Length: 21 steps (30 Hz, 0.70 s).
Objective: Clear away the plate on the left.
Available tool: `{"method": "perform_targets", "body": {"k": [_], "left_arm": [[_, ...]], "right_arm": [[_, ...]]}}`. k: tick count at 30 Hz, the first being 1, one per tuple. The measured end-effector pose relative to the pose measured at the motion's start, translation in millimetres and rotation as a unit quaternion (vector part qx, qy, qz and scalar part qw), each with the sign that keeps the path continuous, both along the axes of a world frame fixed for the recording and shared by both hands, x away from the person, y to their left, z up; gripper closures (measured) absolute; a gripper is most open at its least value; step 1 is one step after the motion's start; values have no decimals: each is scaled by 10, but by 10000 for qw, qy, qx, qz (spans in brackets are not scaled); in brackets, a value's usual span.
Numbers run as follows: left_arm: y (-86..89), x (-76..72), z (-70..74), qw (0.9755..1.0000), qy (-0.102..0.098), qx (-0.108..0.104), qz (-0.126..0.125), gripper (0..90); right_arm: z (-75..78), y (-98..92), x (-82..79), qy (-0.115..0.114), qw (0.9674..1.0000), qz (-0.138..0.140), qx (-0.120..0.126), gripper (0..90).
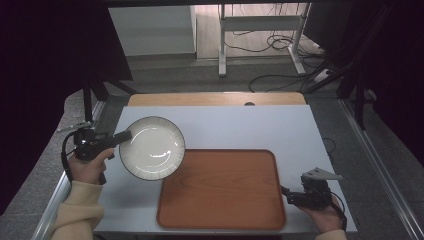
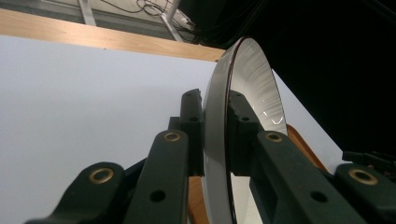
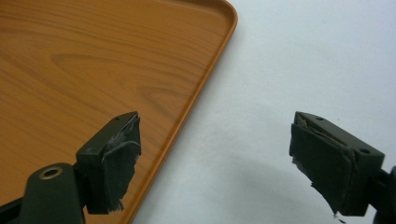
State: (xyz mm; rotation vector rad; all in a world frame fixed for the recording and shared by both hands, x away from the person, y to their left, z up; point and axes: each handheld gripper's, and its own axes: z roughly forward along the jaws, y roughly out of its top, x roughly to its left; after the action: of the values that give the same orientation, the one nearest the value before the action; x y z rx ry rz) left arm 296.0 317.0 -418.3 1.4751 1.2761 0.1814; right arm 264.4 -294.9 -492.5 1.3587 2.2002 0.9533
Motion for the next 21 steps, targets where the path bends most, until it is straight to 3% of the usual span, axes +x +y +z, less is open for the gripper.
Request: {"method": "perform_targets", "body": {"k": [21], "left_arm": [[-37,-14,37,10000,-54,-10,-63,791]], "right_arm": [[-10,1,7,28,10000,18,-31,173]]}}
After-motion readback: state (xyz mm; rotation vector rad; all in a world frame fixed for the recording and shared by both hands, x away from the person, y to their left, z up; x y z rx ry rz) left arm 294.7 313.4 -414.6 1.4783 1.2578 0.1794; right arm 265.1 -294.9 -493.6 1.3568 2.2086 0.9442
